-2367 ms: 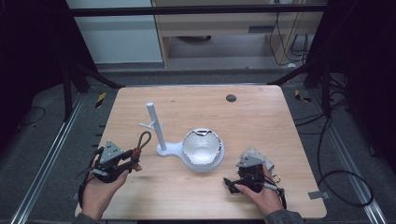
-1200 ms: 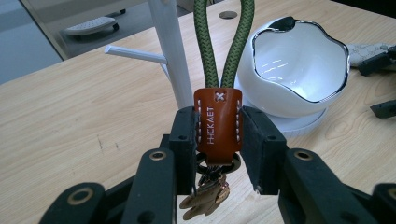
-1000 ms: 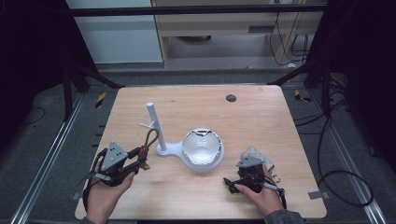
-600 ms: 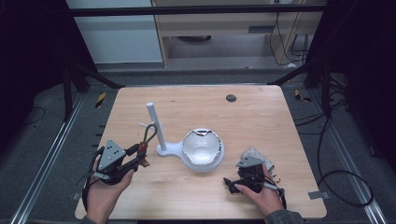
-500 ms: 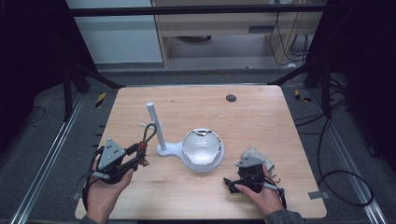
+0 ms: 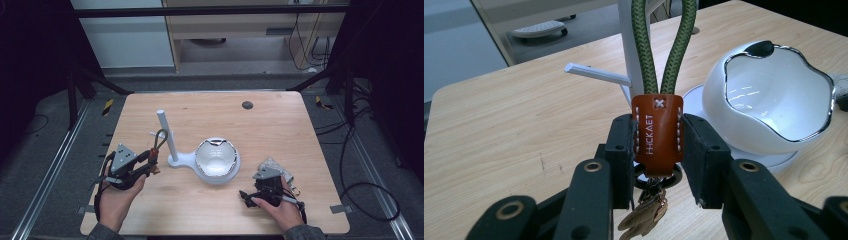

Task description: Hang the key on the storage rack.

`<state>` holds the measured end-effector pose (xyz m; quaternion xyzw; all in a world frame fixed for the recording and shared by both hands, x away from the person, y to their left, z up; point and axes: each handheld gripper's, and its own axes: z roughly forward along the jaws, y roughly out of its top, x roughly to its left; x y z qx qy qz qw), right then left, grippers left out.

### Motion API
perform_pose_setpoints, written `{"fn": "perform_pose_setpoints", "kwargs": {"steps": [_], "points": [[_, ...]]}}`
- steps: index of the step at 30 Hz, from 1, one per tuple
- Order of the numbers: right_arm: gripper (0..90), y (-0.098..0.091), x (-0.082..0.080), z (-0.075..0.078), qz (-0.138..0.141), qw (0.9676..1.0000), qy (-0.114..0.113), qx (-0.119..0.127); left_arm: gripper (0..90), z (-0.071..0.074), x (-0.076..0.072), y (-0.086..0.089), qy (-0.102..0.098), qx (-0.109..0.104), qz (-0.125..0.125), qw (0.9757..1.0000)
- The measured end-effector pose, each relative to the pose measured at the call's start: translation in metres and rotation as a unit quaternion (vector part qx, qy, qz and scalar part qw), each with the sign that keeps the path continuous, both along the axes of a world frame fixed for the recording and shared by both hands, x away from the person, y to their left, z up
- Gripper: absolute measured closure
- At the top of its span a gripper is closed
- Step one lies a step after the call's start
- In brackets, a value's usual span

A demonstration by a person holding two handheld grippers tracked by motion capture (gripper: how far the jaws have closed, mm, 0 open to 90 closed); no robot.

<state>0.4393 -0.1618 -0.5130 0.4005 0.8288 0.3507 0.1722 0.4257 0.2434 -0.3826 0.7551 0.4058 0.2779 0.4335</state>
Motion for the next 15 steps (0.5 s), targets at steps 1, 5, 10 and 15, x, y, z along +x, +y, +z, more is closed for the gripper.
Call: {"fn": "perform_pose_setpoints", "kwargs": {"steps": [1,5,10,15], "points": [[0.2,0.0,0.0,0.0,0.0,1.0,0.0,0.0,66.2,-0.001,0.001,0.0,0.002,0.0,0.002,1.0],[0.2,0.0,0.0,0.0,0.0,1.0,0.0,0.0,66.2,-0.005,0.006,-0.001,0.007,0.0,0.005,1.0],[0.2,0.0,0.0,0.0,0.0,1.0,0.0,0.0,66.1,-0.009,0.011,-0.003,0.015,0.003,0.008,0.9999],[0.2,0.0,0.0,0.0,0.0,1.0,0.0,0.0,66.1,-0.012,0.016,-0.006,0.019,0.005,0.01,0.9998]]}}
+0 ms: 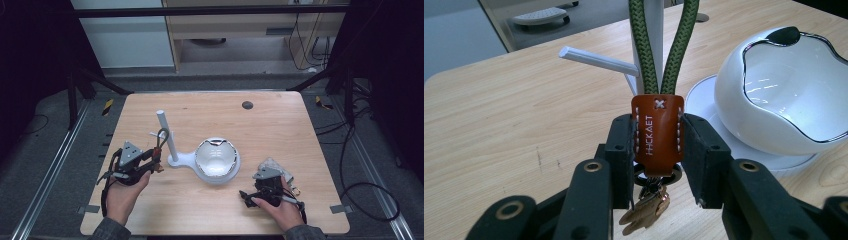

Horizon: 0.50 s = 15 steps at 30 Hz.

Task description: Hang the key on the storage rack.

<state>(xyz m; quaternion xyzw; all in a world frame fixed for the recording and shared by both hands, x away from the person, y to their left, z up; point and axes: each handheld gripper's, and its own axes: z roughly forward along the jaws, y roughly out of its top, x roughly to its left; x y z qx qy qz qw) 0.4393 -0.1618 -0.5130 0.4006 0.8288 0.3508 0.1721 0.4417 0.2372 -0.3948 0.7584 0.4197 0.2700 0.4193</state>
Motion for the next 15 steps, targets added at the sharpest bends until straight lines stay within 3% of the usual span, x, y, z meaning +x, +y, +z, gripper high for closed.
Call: {"fn": "perform_pose_setpoints", "kwargs": {"steps": [15], "points": [[0.2,0.0,0.0,0.0,0.0,1.0,0.0,0.0,65.9,-0.0029,0.0034,-0.0023,0.005,-0.005,0.0,1.0]]}}
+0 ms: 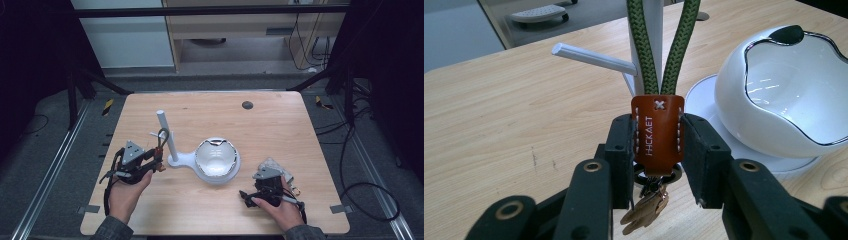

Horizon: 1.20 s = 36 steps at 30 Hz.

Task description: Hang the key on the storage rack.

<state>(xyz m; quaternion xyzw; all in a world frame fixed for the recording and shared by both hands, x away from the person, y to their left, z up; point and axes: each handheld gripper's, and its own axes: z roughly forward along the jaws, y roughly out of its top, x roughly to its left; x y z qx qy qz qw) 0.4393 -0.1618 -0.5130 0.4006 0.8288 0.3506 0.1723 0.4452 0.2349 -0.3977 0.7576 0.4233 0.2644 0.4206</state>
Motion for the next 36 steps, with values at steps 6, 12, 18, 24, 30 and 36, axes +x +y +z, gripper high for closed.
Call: {"fn": "perform_pose_setpoints", "kwargs": {"steps": [6,12,18,24,30,36], "points": [[0.2,0.0,0.0,0.0,0.0,1.0,0.0,0.0,53.9,-0.003,0.0,-0.001,-0.005,-0.005,0.001,1.0],[0.2,0.0,0.0,0.0,-0.001,1.0,0.0,0.0,29.2,-0.014,0.0,0.003,-0.003,-0.008,0.004,1.0],[0.2,0.001,-0.002,0.0,-0.007,1.0,0.0,0.0,13.6,-0.048,0.013,0.004,0.027,0.018,0.006,0.9995],[7.3,0.0,-0.003,0.006,0.003,0.9999,0.012,0.002,9.5,-0.07,0.018,0.009,0.033,0.019,0.0,0.9993],[6.2,-0.004,-0.011,0.033,-0.01,0.9998,0.001,-0.019,7.8,-0.087,0.018,0.016,0.068,0.023,-0.004,0.9975],[7.4,-0.016,-0.009,0.062,-0.022,0.9985,0.009,-0.05,5.9,-0.088,0.018,0.022,0.065,0.019,0.003,0.9977]]}}
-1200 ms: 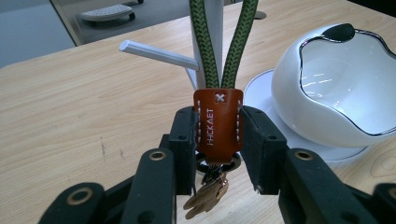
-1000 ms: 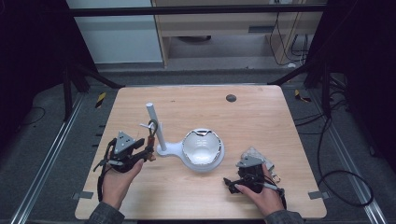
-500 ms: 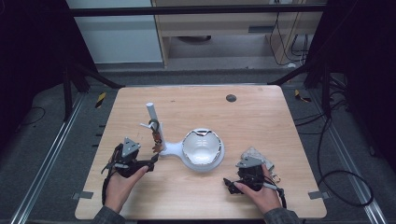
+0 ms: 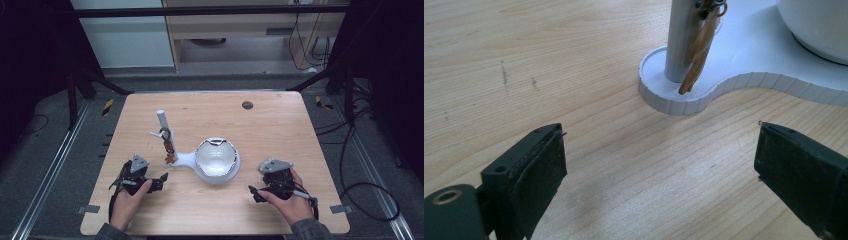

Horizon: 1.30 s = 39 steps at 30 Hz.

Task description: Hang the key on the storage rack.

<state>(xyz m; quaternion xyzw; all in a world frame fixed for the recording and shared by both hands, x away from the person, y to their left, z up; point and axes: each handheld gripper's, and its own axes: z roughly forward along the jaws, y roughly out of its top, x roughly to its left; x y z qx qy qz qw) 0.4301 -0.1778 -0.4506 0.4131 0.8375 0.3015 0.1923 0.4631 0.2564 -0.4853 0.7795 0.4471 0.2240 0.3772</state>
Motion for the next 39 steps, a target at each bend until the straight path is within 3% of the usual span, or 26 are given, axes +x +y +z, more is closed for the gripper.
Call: {"fn": "perform_pose_setpoints", "kwargs": {"steps": [7,14,22,27,28,35,39], "points": [[7.2,-0.02,0.009,0.019,-0.021,0.9997,0.012,-0.007,5.9,-0.005,0.003,0.007,0.014,0.004,0.026,0.9995],[6.9,-0.032,0.014,0.021,-0.033,0.999,0.027,-0.011,5.0,-0.007,0.004,0.009,0.016,0.011,0.028,0.9994],[7.0,-0.046,0.019,0.021,-0.044,0.9976,0.053,-0.011,4.8,-0.014,0.006,0.01,0.033,0.024,0.035,0.9986],[7.0,-0.052,0.023,0.017,-0.047,0.9957,0.078,-0.017,4.6,-0.016,0.008,0.011,0.038,0.028,0.039,0.9981],[6.9,-0.054,0.025,0.016,-0.045,0.9946,0.092,-0.019,4.6,-0.016,0.009,0.012,0.036,0.029,0.043,0.998],[6.8,-0.059,0.032,0.018,-0.048,0.9934,0.101,-0.023,4.3,-0.02,0.011,0.013,0.047,0.031,0.043,0.9975],[7.4,-0.058,0.038,0.018,-0.041,0.9901,0.13,-0.032,3.5,-0.021,0.012,0.012,0.052,0.035,0.039,0.9973]]}}
